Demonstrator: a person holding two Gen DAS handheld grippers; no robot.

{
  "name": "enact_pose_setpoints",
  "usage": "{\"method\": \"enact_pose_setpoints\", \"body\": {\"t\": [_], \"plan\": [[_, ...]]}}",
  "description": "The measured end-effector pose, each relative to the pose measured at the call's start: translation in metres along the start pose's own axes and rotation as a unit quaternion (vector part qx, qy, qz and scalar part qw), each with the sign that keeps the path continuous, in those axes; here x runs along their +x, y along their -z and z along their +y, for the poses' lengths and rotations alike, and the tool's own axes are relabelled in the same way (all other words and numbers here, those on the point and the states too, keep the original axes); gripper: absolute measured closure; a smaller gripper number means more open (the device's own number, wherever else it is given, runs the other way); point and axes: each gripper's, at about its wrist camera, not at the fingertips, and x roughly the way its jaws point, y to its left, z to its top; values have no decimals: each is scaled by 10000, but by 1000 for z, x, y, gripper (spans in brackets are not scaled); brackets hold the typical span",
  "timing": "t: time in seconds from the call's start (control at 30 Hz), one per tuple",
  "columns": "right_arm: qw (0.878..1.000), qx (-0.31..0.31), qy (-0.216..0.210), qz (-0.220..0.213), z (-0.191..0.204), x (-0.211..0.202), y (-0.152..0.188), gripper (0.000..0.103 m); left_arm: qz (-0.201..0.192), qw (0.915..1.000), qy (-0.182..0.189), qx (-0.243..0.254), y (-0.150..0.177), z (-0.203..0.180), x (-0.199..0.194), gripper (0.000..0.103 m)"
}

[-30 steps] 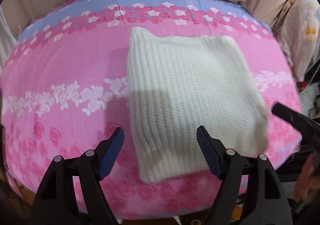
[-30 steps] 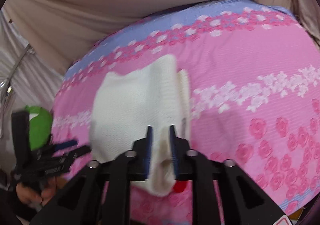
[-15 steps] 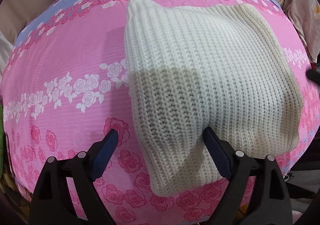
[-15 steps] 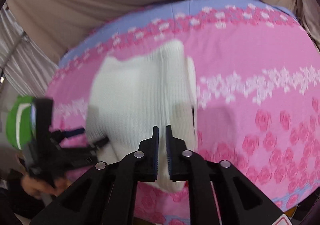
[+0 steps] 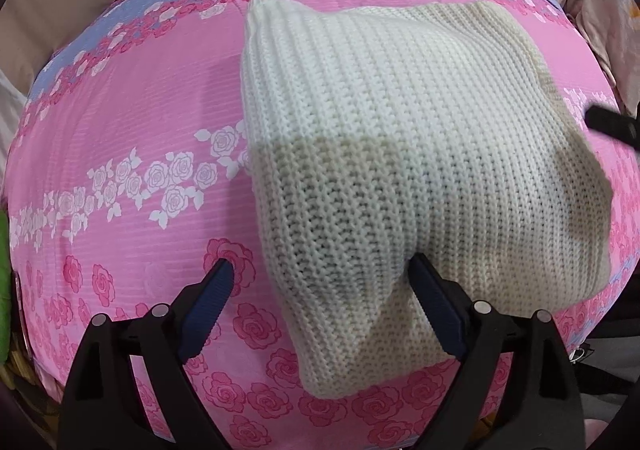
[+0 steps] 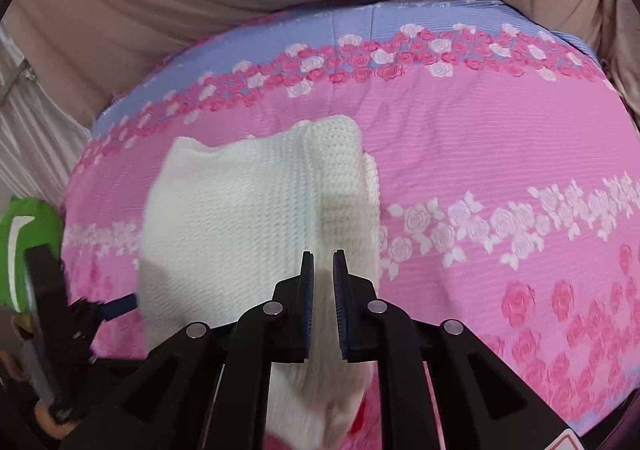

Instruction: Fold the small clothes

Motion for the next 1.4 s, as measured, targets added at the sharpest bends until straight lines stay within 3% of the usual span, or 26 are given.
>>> {"method": "enact_pose_setpoints", "body": {"t": [0.07,0.13,0.2,0.27,0.3,0.33,0.37,0.43,0.53,0.67,0.7,0.73,0.77,0.8,0.83,0.87,0.9,0.97,1.1,1.17,1.23,1.4], "plan": [[9999,56,-43,152,1,-3,18,92,8,10000,15,29,0,0,1,16],[9989,-71,268,391,-3,14,40,92,32,10000,47,37,1,1,3,13],[9972,-216,632,328,-10,25,51,92,22,9999,107,22,3,1,3,14],[9985,36,429,337,-15,12,46,89,-201,9994,291,-59,6,5,-8,15],[9991,140,308,273,-16,3,40,85,-336,9980,505,-163,7,9,-15,14],[9993,167,285,193,-17,-3,36,71,-483,9948,806,-394,8,15,-21,14],[9994,180,297,96,-19,-9,33,50,-548,9918,996,-582,8,19,-24,12],[9995,265,170,-2,-26,-12,32,30,-592,9828,1346,-1117,5,32,-19,9],[9962,701,-379,341,-41,12,31,28,-412,9730,1550,-1658,-3,47,3,8],[9858,1166,-879,836,-48,56,37,25,-106,9441,2263,-2395,-8,63,37,5],[9812,1339,-1050,907,-48,65,41,22,-242,9429,2308,-2388,-10,63,35,5],[9790,1440,-1171,840,-48,68,42,13,-205,9439,2341,-2322,-11,61,35,5],[9781,1487,-1247,755,-47,68,42,11,-145,9460,2345,-2234,-14,59,36,7],[9782,1499,-1217,760,-44,69,41,10,-160,9442,2463,-2180,-15,56,33,22],[9790,1476,-1183,756,-42,70,40,14,-117,9431,2567,-2110,-15,53,32,24],[9788,1429,-1251,769,-37,71,39,26,-118,9478,2478,-2005,-17,49,25,35],[9766,1438,-1358,848,-34,73,38,46,-150,9514,2442,-1872,-19,45,18,48],[9742,1503,-1495,780,-30,66,36,65,-226,9579,2393,-1571,-26,36,-3,57],[9774,1370,-1579,301,-20,17,27,69,-576,9551,2720,-1024,-43,14,-66,60],[9811,1183,-1525,-106,-14,-30,22,69,-922,9559,2734,-546,-51,-3,-109,60],[9824,1067,-1448,-498,-12,-78,20,69,-1257,9488,2890,-221,-57,-13,-150,60],[9740,701,-1287,-1726,-8,-200,8,69,-2329,9134,3318,369,-70,-18,-256,60]]}}
